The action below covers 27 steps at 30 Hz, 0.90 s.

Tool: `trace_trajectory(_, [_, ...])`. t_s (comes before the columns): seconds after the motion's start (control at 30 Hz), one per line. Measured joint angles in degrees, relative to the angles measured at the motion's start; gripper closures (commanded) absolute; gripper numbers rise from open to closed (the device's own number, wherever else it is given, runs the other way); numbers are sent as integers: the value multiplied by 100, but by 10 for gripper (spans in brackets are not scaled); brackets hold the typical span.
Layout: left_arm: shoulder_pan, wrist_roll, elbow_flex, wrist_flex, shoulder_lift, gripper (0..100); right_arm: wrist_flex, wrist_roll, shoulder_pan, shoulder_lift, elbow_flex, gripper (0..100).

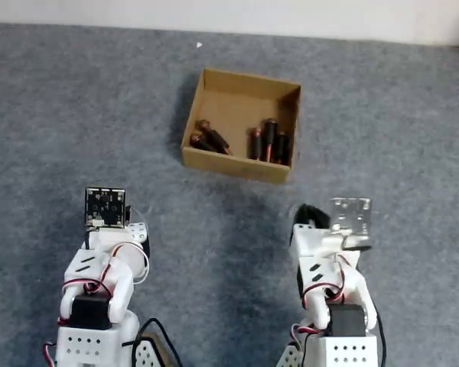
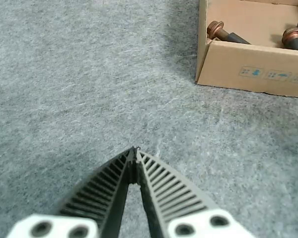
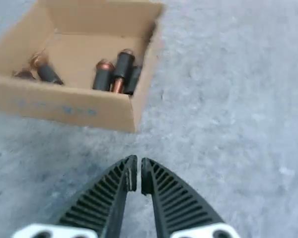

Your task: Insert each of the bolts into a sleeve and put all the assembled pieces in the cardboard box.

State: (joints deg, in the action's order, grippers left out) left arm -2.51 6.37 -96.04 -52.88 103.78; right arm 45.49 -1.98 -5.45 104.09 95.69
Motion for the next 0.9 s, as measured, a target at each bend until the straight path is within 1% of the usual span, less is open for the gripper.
trace_trajectory(0.2, [0, 0, 0, -26, 0, 989, 703, -105, 9, 0, 0, 994])
trace_trajectory(0.5, [0, 0, 0, -730, 0, 989, 2391, -105, 9, 0, 0, 994])
trace_trajectory(0.7, [0, 0, 0, -1626, 0, 989, 2567, -105, 9, 0, 0, 994])
trace_trajectory(0.9, [0, 0, 0, -2215, 0, 989, 2567, -105, 9, 0, 0, 994])
